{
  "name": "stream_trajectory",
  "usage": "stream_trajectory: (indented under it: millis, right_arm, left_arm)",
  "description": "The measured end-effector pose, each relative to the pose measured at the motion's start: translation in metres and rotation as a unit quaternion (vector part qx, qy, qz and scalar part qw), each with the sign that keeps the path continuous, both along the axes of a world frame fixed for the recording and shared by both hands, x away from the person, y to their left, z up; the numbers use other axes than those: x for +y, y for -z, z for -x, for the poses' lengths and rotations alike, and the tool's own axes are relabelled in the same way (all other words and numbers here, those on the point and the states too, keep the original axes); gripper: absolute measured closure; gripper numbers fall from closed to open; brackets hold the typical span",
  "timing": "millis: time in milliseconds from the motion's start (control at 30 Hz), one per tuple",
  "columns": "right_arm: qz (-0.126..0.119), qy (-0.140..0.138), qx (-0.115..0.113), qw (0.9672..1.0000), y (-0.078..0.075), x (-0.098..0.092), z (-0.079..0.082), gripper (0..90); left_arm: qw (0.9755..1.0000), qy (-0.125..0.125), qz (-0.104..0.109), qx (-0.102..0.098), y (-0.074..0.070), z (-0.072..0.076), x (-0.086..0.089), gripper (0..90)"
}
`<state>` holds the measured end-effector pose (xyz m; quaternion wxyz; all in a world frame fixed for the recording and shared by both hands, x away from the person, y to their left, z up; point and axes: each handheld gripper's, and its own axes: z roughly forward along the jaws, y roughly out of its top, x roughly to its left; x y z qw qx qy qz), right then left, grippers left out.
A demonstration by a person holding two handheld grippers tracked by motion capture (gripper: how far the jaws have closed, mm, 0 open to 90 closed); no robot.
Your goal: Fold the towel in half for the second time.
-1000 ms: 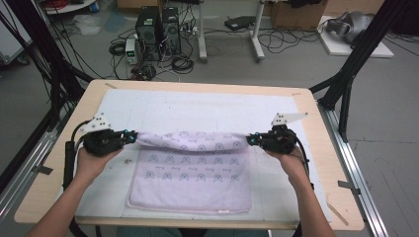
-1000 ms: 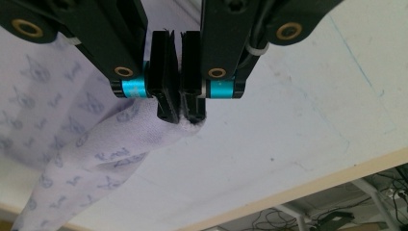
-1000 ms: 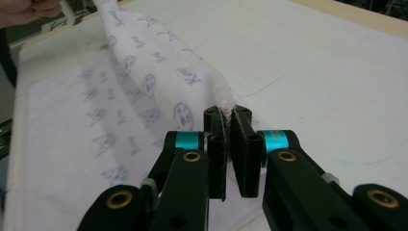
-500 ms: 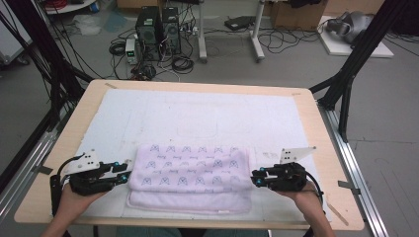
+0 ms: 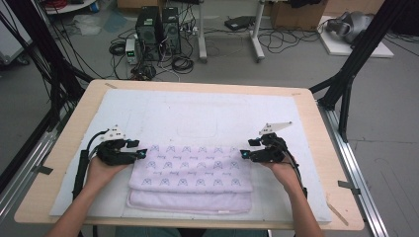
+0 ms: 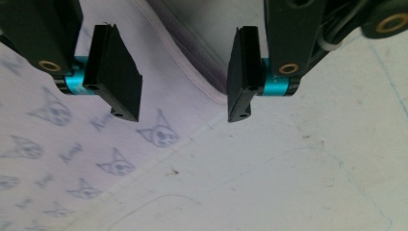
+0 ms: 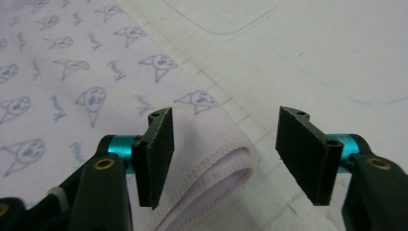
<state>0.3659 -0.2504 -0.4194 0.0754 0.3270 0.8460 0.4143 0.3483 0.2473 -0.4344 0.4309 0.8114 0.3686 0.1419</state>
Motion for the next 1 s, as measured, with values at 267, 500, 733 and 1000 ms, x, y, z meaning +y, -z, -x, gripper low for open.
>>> stream_trajectory:
  millis: [267, 500, 733, 1000]
  right_arm:
    - [0.007, -0.024, 0.05, 0.9984, 0.023, 0.008, -0.013, 58.4]
    - [0.024, -0.036, 0.034, 0.9985, 0.015, 0.011, -0.018, 81.3]
    - [0.033, 0.01, -0.006, 0.9994, -0.016, 0.008, -0.066, 81.4]
    - [0.031, 0.061, -0.014, 0.9975, -0.028, 0.006, -0.107, 57.5]
  left_arm:
    - [0.9994, 0.014, -0.005, 0.031, 0.01, -0.009, -0.006, 65.4]
    - [1.0, 0.004, -0.005, 0.005, -0.002, -0.016, -0.013, 80.0]
    - [0.9987, -0.041, 0.016, -0.028, -0.031, -0.061, -0.018, 80.4]
    - [0.9965, -0.081, -0.014, -0.018, -0.039, -0.104, -0.025, 60.8]
